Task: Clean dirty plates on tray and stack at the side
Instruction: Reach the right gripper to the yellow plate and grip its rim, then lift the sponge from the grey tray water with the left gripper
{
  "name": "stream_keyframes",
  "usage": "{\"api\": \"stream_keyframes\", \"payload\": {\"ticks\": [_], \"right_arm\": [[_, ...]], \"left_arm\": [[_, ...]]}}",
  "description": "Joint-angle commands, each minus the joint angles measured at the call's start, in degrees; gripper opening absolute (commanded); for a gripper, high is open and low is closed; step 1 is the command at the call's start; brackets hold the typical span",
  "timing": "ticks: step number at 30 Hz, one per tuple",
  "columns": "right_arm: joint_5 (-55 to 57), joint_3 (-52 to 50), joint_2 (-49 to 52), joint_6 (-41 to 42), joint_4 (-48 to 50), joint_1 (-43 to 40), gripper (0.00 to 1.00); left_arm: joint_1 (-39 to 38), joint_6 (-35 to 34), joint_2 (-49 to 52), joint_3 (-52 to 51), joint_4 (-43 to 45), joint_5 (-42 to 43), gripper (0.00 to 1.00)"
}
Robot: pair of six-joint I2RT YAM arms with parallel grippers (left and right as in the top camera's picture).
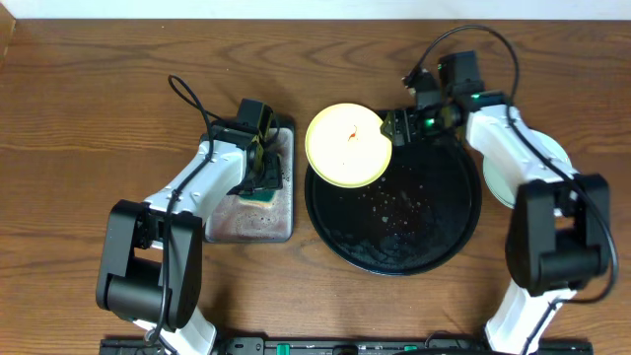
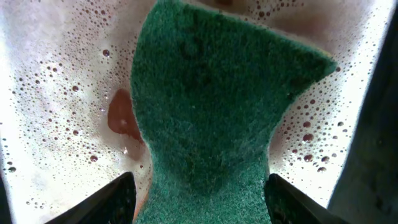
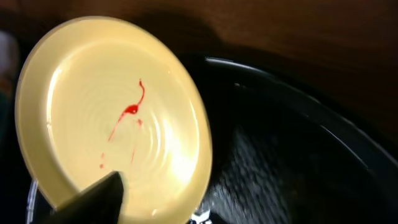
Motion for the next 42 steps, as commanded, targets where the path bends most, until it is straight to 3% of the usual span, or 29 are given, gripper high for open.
{"api": "stream_keyframes", "payload": {"ticks": [1,4,8,11,12,22,25,29,37,38,40,42], "right_arm": [[0.31,0.61,2.34,2.27,0.81,1.68,0.52],[2.99,0.61,4.48,2.29,0.72,2.89,0.46],[3.96,0.61,6.03,2.29,0.74,3.82,0.25],[6.88,0.61,6.10,2.27,-0.98,3.82,0.03],[7.48,0.61,6.08,2.27,-1.60,3.78,0.01],[14.32,0.63,1.64,2.23,-17.70,2.86,0.01],[14.43,0.63,1.16,2.23,-20.17,3.26,0.01],[14.45,0.63,1.16,2.21,-20.50,3.45,0.01],[14.40,0.63,1.16,2.25,-20.94,3.45,0.01],[14.40,0.63,1.16,2.25,-20.98,3.45,0.01],[14.40,0.63,1.16,2.25,-21.24,3.45,0.01],[14.40,0.63,1.16,2.25,-21.42,3.45,0.01]], "left_arm": [[-0.02,-0.11,0.68,-0.39,-0.24,-0.13,0.67],[-0.02,-0.11,0.68,-0.37,-0.24,-0.13,0.67],[-0.02,-0.11,0.68,-0.39,-0.26,-0.13,0.67],[-0.02,-0.11,0.68,-0.39,-0.26,-0.11,0.67],[-0.02,-0.11,0.68,-0.37,-0.28,-0.11,0.67],[-0.02,-0.09,0.68,-0.39,-0.04,-0.13,0.64],[-0.02,-0.09,0.68,-0.39,1.60,-0.15,0.57],[-0.02,-0.09,0.74,-1.05,4.07,-0.15,0.40],[-0.02,-0.11,0.74,-5.81,6.25,-0.13,0.40],[-0.02,-0.11,0.74,-5.88,6.27,-0.13,0.35],[-0.02,-0.11,0.74,-5.90,6.25,-0.11,0.08],[-0.02,-0.09,0.72,-5.88,6.01,0.35,0.07]]}}
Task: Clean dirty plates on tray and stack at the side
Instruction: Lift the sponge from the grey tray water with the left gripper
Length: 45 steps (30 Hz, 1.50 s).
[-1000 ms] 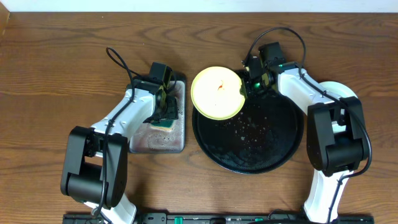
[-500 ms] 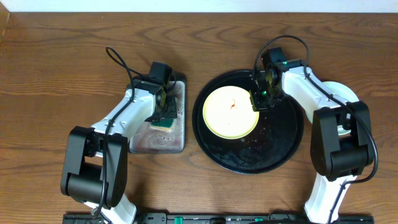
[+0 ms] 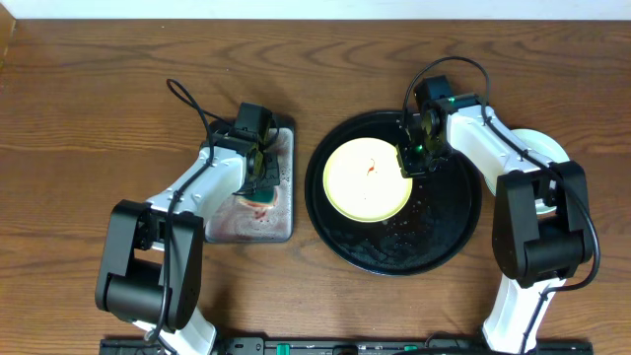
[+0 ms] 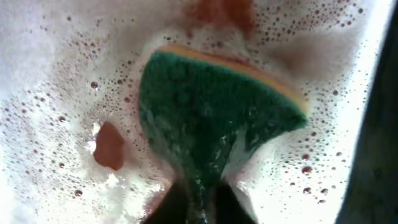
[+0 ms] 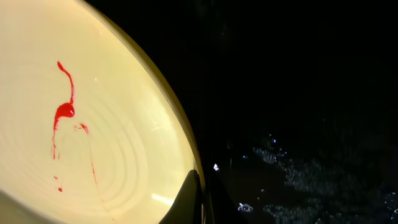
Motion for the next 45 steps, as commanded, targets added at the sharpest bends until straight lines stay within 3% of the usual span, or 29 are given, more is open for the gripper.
{"api": "stream_keyframes", "payload": {"ticks": [1,7,12,26,45], "right_arm": [[0.94,-0.22,-1.64,-0.28,-0.39,0.20,0.01],[0.96,-0.22,-1.64,-0.31,-0.28,0.20,0.01],[0.96,-0.22,-1.64,-0.31,0.17,0.17,0.01],[0.96,-0.22,-1.64,-0.52,0.57,0.20,0.01],[0.96,-0.22,-1.64,-0.50,0.61,0.20,0.01]], "left_arm": [[0.07,-0.11,0.48,-2.43,-1.68,1.68,0.07],[2.47,-0.09,-10.03,-2.43,-1.55,4.90,0.07],[8.20,6.23,-15.87,-2.43,0.13,23.17,0.07],[24.20,24.61,-15.82,-2.43,0.81,67.49,0.07],[26.45,25.40,-15.82,-2.43,1.40,70.64,0.07]]}}
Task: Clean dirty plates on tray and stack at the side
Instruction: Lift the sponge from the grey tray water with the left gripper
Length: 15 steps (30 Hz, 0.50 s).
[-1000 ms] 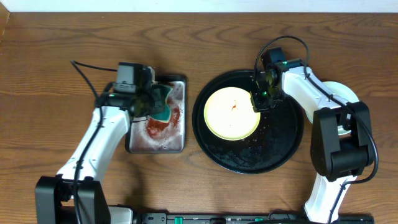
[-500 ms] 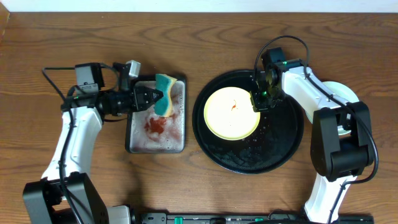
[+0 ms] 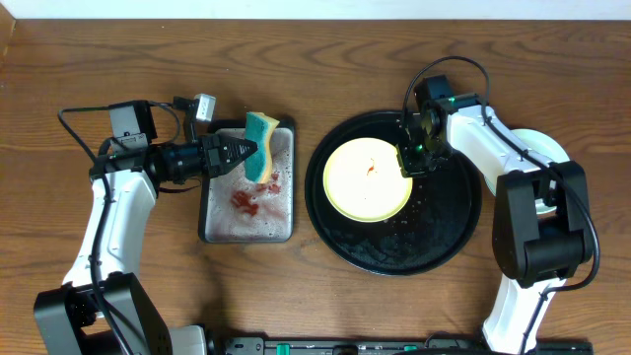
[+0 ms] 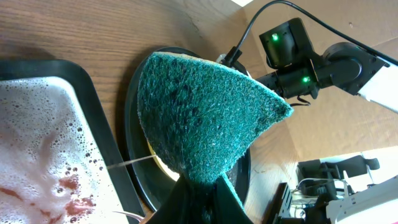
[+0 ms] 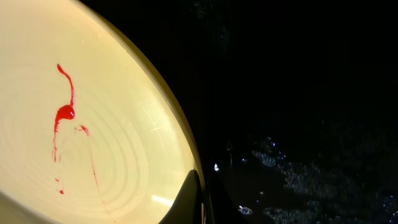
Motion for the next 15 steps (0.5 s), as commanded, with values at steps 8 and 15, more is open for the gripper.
{"api": "stream_keyframes", "payload": {"ticks": [8,15], "right_arm": [[0.94,-0.22,-1.64,-0.50,0.13,0.17,0.01],[0.94,-0.22,-1.64,-0.50,0.17,0.17,0.01]], "left_arm": [[0.33,1.18,-0.09,0.42,0.28,2.32,0.07],[0.28,1.18,-0.09,0.42,0.28,2.29,0.07]]}}
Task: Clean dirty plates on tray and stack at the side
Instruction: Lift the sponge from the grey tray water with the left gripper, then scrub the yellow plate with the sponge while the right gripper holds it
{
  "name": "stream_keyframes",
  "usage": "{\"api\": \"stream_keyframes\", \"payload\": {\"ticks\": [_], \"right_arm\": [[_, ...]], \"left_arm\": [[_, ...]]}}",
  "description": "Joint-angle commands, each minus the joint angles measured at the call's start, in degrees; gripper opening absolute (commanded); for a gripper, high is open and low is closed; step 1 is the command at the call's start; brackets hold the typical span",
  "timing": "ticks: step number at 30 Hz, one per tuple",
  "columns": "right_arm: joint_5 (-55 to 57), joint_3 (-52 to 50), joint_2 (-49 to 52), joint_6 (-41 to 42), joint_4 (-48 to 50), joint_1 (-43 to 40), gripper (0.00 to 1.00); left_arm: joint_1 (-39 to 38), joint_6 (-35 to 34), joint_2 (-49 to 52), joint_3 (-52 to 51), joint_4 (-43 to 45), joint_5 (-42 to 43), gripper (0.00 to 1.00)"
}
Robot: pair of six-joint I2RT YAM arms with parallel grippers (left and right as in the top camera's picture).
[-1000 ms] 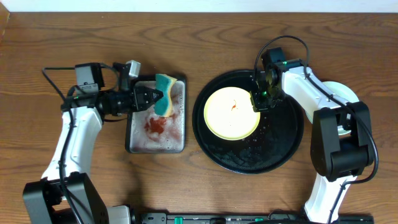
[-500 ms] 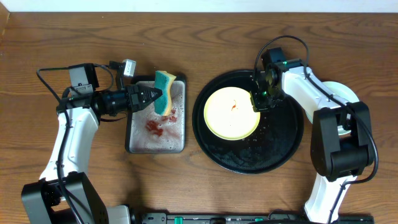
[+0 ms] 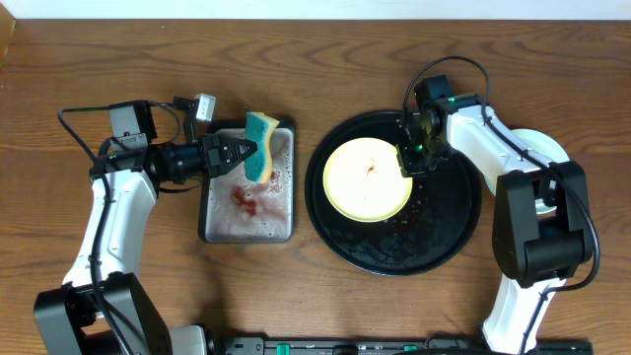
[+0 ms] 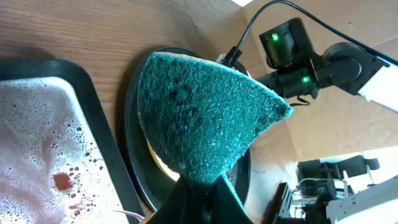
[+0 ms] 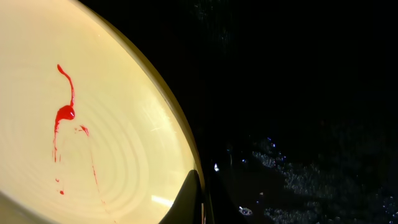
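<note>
A cream plate [image 3: 367, 178] with a red smear [image 5: 64, 113] lies flat in the round black tray [image 3: 449, 237]. My right gripper [image 3: 407, 158] is shut on the plate's right rim [image 5: 189, 163]. My left gripper [image 3: 240, 154] is shut on a green and yellow sponge [image 3: 260, 132], held above the soapy basin [image 3: 215, 229]. In the left wrist view the sponge [image 4: 199, 112] fills the middle, pinched at its lower end, with the tray behind it.
The basin holds foam with reddish blotches [image 3: 245, 198]. Pale plates [image 3: 542, 148] sit at the right edge under my right arm. Water droplets speckle the black tray [image 5: 292, 168].
Both arms and the sponge hold their places. The red blotches in the basin's foam have shrunk and drifted a little.
At first my left gripper stood open around the sponge in the basin while my right held the plate tilted at the tray's upper left. Then the left was shut on the sponge and the plate lay flat in the tray. Later the sponge hung above the basin.
</note>
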Motion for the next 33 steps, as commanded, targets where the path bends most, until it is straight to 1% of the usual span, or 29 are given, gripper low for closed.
{"api": "stream_keyframes", "payload": {"ticks": [1,11,12,13,14,15,16,17,18,21,22,24,29,30,32,33], "right_arm": [[0.94,-0.22,-1.64,-0.50,0.15,0.20,0.01],[0.94,-0.22,-1.64,-0.52,0.15,0.20,0.01],[0.94,-0.22,-1.64,-0.50,0.15,0.20,0.01],[0.94,-0.22,-1.64,-0.50,0.15,0.20,0.01],[0.92,-0.22,-1.64,-0.50,0.17,0.20,0.01],[0.92,-0.22,-1.64,-0.50,0.17,0.20,0.01],[0.94,-0.22,-1.64,-0.50,0.20,0.20,0.01],[0.94,-0.22,-1.64,-0.50,0.20,0.20,0.01],[0.94,-0.22,-1.64,-0.50,0.13,0.20,0.01],[0.94,-0.22,-1.64,-0.52,-0.20,0.20,0.01],[0.94,-0.22,-1.64,-0.52,-0.22,0.20,0.01],[0.94,-0.22,-1.64,-0.52,-0.20,0.20,0.01],[0.92,-0.22,-1.64,-0.50,-0.22,0.20,0.01],[0.94,-0.22,-1.64,-0.50,-0.31,0.20,0.01],[0.94,-0.22,-1.64,-0.50,-0.44,0.20,0.01],[0.94,-0.22,-1.64,-0.50,-0.44,0.20,0.01]], "left_arm": [[0.28,1.18,-0.09,0.42,0.26,2.29,0.07],[0.22,1.16,-0.09,0.42,0.26,2.10,0.07],[-0.15,0.11,-0.09,0.42,0.26,-0.46,0.07],[-0.83,-2.62,-0.09,0.42,0.28,-6.01,0.07],[-1.86,-5.49,-0.09,0.42,0.26,-13.33,0.07],[-4.07,-9.35,-0.09,0.42,0.17,-25.66,0.07],[-5.53,-10.45,-0.09,0.42,0.00,-31.04,0.07],[-9.18,-11.76,-0.04,0.42,0.02,-41.40,0.07],[-12.68,-13.20,0.07,0.42,0.24,-48.24,0.07],[-20.98,-17.49,0.15,0.79,0.96,-60.92,0.07],[-22.32,-18.78,0.15,1.44,0.90,-61.68,0.07],[-25.59,-22.80,0.24,4.61,0.68,-59.98,0.07],[-32.63,-23.12,2.75,8.74,0.63,-59.23,0.07],[-34.01,-23.12,4.02,9.57,0.66,-58.25,0.07],[-36.20,-23.41,8.46,13.49,-0.37,-51.39,0.07],[-36.72,-24.26,10.56,15.65,-1.40,-49.75,0.07]]}}
